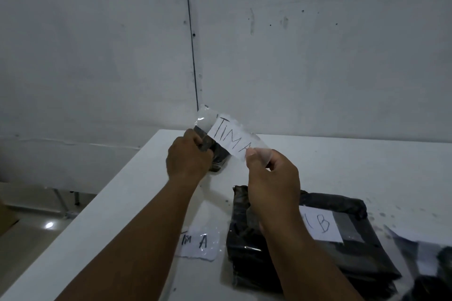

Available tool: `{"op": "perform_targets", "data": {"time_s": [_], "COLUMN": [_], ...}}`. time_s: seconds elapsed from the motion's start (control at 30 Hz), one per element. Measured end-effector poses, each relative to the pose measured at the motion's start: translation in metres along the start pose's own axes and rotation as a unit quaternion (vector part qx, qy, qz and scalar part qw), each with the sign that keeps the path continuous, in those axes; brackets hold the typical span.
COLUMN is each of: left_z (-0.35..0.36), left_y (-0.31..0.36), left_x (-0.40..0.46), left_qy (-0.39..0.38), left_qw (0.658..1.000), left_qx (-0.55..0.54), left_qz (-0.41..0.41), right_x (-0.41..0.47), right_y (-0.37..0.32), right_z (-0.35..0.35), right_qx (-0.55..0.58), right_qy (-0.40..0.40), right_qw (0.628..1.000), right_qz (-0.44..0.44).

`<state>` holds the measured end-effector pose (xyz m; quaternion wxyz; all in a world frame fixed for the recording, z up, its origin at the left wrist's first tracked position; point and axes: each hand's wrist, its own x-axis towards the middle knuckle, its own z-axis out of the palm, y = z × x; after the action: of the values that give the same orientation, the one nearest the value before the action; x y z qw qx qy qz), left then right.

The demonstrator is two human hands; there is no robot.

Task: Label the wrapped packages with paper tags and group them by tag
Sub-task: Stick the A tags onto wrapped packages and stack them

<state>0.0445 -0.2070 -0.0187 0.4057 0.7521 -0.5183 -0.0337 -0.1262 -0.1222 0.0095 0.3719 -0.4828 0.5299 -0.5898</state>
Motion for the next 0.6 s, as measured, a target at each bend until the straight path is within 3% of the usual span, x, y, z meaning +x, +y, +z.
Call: {"op": "perform_targets", "data": {"time_s": [0.17, 0.3, 0.43, 0.6], "left_z": [-0.051, -0.097, -0.143, -0.185], "left_y": [-0.015, -0.039, -0.066, -0.100], "left_x": [-0.031, -0.061, -0.099, -0.149], "left_qy": [0.010, 0.015, 0.007, -0.050], "left_qw": [0.990, 0.971, 0.971, 0.967], "left_qx": [-0.136, -0.231, -0.236, -0.249], "left_qz": [-0.025, -0.056, -0.022, 0.020], "right_x": [-0.004, -0.015, -0.031, -0.055], "right_y": [-0.004, -0.011, -0.022, -0.050], "right_z": [0.000, 0.006, 0.009, -0.001], "right_qx": [0.002, -0.036, -0.062, -0.031], "right_qy": [0.000, 0.009, 0.001, -0.065], "right_qw": [1.000, 0.995, 0.975, 0.979], "right_qz": [-0.013, -0.091, -0.211, -0.188]}}
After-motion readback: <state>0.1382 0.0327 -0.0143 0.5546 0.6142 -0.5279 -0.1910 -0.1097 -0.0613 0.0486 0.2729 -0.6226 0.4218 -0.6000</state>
